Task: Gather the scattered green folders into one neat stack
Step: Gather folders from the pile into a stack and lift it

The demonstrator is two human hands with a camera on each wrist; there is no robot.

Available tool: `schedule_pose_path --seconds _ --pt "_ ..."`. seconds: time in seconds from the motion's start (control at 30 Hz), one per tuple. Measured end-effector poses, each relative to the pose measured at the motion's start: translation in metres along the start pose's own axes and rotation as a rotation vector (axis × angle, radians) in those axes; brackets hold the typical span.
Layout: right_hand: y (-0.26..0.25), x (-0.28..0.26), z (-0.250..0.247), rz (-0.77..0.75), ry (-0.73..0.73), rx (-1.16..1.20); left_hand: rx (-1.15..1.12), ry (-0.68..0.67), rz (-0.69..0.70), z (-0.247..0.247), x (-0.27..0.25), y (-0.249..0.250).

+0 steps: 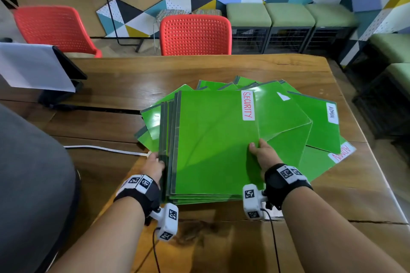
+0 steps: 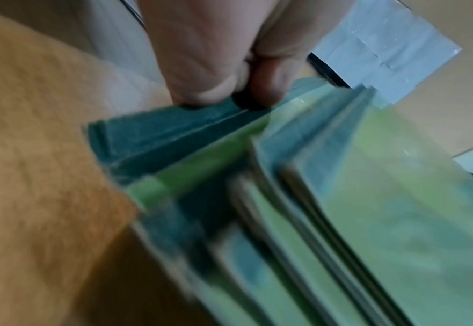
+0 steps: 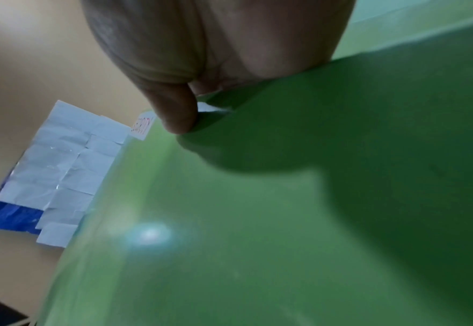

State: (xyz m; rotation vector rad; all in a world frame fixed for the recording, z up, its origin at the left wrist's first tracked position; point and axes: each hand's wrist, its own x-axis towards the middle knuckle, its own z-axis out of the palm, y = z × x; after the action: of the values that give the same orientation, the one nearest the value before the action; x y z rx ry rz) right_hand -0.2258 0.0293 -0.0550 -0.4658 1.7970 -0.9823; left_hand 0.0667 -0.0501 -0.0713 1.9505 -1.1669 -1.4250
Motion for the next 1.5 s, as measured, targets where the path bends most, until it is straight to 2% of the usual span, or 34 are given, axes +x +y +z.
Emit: schedule_pose_path --seconds 0.13,0.2,0.3,0.4,0.47,0.57,0.63,0.7,0.77,0.8,0.87,1.03,1.17,1.27,1.33,1.4,1.47,1.5 --pt "0.004 -0.003 -0.001 -0.047 0.052 -0.013 0.03 -0.075 -0.073 0.022 -0.021 0.021" --pt "-0.001 0.0 -0.007 -0.085 0.085 -0.014 0.16 -0.106 0.016 0.027 -0.024 0.034" --pt "-0.009 0.008 -0.019 -0.144 0.142 0.021 0.218 -0.053 0.096 0.034 -0.015 0.048" --pt "-0.006 0.034 -0.035 -0.08 0.29 -0.053 0.242 0.037 0.072 0.039 -0.005 0.055" --pt "0.001 0.054 -0.046 -0.007 0.353 -0.111 0.255 0.092 0.009 0.04 0.0 0.05" --pt "0.0 0.072 -0.051 0.075 0.421 -0.201 0.28 0.117 -0.052 0.042 0.015 0.034" --pt "-0.006 0.078 -0.045 0.062 0.47 -0.331 0.291 0.122 -0.05 0.042 0.022 0.031" --pt "-0.009 0.082 -0.032 -0.079 0.419 -0.593 0.293 0.105 -0.058 0.04 0.027 0.031" --pt "-0.006 0.085 -0.015 -0.228 0.231 -0.834 0.289 0.079 -0.042 0.036 0.033 0.03" --pt "-0.002 0.085 -0.008 -0.249 0.135 -0.921 0.287 0.073 -0.028 0.032 0.037 0.029" --pt "0.007 0.085 -0.003 -0.269 0.038 -1.08 0.272 0.089 -0.001 0.025 0.042 0.028" --pt "0.024 0.073 -0.031 -0.327 -0.002 -1.194 0.246 0.145 0.05 0.01 0.042 0.036" --pt "0.042 0.055 -0.072 -0.394 -0.031 -1.221 0.233 0.112 0.075 0.007 0.036 0.046" --pt "0.041 0.038 -0.091 -0.324 0.032 -1.167 0.295 0.05 0.083 0.016 0.025 0.047" --pt "0.038 0.031 -0.095 -0.236 0.194 -1.115 0.339 0.015 0.088 0.028 0.014 0.046" --pt "0.037 0.028 -0.093 -0.033 0.333 -1.05 0.372 -0.005 0.079 0.039 0.007 0.043" --pt "0.037 0.026 -0.087 0.18 0.354 -0.956 0.38 -0.013 0.054 0.046 0.001 0.037" --pt "0.037 0.026 -0.084 0.241 0.357 -0.922 0.375 -0.004 0.044 0.049 -0.001 0.035"
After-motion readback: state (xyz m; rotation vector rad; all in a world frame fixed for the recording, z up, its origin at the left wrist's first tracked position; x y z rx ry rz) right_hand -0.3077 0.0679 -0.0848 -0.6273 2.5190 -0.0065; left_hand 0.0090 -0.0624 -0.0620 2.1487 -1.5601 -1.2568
